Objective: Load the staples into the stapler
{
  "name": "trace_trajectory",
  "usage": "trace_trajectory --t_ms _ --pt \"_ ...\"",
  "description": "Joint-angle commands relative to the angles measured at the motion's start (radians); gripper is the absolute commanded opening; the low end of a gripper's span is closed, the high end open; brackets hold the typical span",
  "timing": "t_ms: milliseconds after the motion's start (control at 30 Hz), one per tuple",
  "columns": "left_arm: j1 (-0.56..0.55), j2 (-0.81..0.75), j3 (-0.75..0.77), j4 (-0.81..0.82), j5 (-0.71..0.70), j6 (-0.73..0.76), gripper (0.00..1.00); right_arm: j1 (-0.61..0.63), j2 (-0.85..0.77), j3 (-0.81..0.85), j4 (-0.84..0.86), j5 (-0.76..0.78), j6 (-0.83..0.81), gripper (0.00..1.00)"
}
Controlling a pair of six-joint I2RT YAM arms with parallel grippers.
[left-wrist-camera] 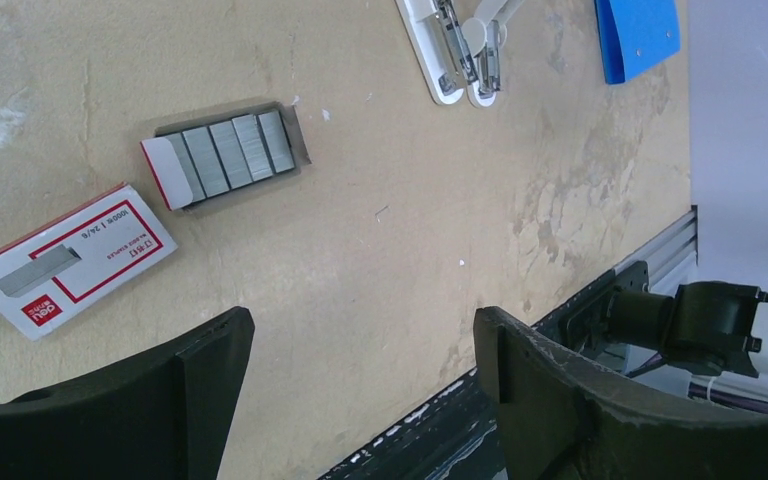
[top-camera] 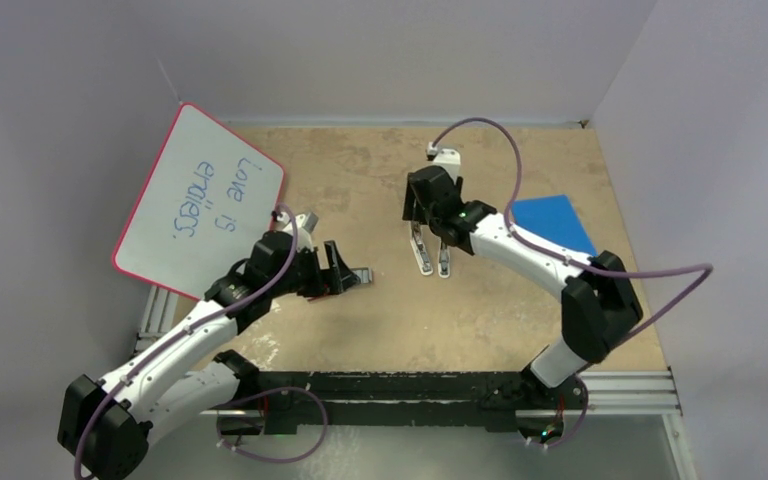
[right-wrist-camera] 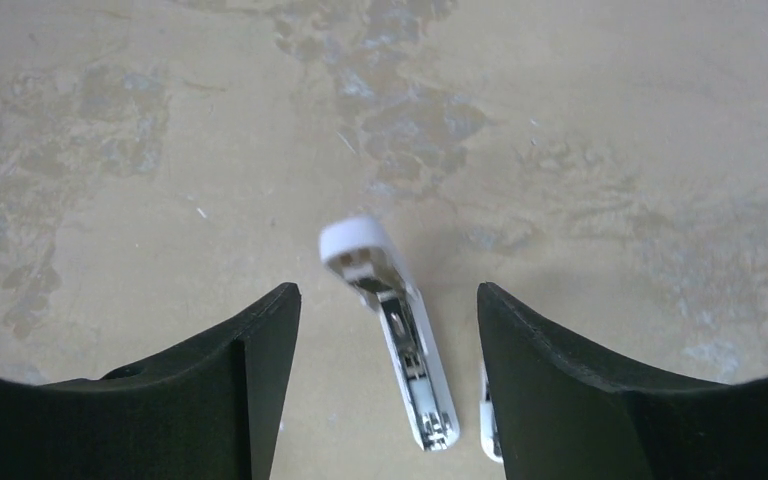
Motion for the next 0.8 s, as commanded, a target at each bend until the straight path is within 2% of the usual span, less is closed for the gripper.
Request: trace_trajectory --t_ms 0,233,500,767 --pt "0.004 -0.003 -0.013 0.073 0.052 0.028 0.83 -0.002 0.104 0.142 -0.038 -0.007 -0.09 0.69" --pt "0.004 0.004 -0.024 0.074 0.083 0.038 0.83 -0.002 0.227 0.262 -0.11 0.009 -0.134 0.73" --pt "0.004 0.044 -0.038 0.098 0.129 0.028 0.81 -0.002 0.262 0.265 -0.111 -0.108 -0.273 0.62" --pt "0.004 0.092 -0.041 0.125 0.159 0.012 0.81 -0.003 0.293 0.29 -0.103 -0.114 -0.343 0.54"
